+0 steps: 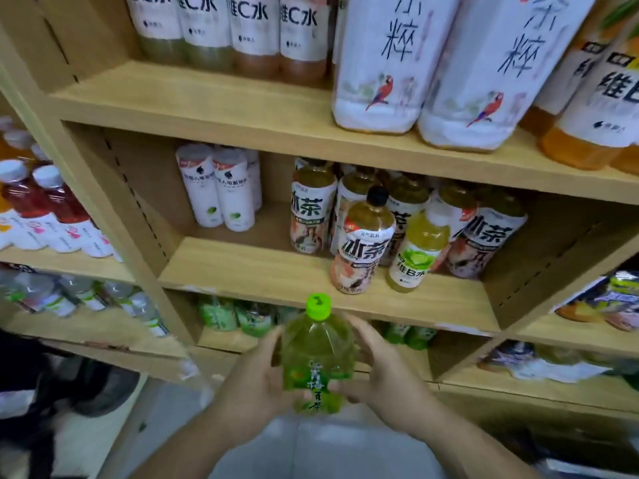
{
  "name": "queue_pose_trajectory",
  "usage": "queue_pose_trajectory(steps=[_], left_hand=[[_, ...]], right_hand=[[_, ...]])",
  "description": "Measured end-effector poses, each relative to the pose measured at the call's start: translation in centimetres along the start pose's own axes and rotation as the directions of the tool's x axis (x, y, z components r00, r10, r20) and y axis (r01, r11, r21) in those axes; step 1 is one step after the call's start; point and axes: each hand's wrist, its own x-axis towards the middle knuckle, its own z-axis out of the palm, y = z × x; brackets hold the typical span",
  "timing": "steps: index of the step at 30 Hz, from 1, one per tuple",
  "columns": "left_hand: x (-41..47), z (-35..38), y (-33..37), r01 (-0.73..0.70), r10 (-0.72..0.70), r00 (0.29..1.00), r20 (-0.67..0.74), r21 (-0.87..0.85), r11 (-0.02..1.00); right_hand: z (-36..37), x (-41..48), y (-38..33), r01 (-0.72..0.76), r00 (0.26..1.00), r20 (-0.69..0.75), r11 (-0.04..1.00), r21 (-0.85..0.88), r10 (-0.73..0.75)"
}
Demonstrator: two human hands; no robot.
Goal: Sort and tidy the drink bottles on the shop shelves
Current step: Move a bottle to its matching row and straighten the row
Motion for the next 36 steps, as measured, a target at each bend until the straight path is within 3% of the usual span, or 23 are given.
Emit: queue_pose_trajectory(steps=[6,12,15,19,22,28,32,36], left_hand=[[3.6,5.9,-10.1,0.065,-0.065,0.998,0.017,-0.023,0.998],[10.4,8.5,-17.4,-0.022,0.028,0.998,-0.051,0.114,0.993],[13.9,9.5,-20.2,-0.042,0.052,0.992,-0.111,0.097,0.994],[17.4,10.9,-23.4,-0.066,0.069,0.972,-0.224,0.021,0.998],[19.1,12.0,-24.7,-0.105,0.085,0.939,-0.333,-0.042,0.994],[20.8,13.4,-23.5,-0.034,0.032,0.778,-0.628,0.009,0.999],[21.1,13.0,-22.2,0.043,0.026,0.756,-0.654,0.090,0.995],[20.9,12.5,-22.1,0.076,-0.017,0.768,-0.641,0.066,0.995]], right_hand=[[2.6,3.0,13.2,-0.095,0.995,0.016,0.995,0.015,0.095],[3.7,8.9,21.7,-0.029,0.999,-0.027,0.999,0.034,0.030],[3.5,12.3,24.6,0.004,0.998,-0.069,1.000,-0.020,-0.005],[3.6,15.5,27.2,0.037,0.993,-0.107,0.996,-0.079,-0.045],[4.0,17.3,28.5,0.045,0.973,-0.225,0.999,-0.019,-0.048],[5.2,19.8,29.1,-0.007,0.901,-0.427,0.982,-0.186,-0.075],[5.2,20.3,29.3,-0.057,0.896,-0.442,0.975,-0.215,-0.045],[5.3,20.0,28.5,-0.072,0.905,-0.425,0.982,-0.176,-0.010]])
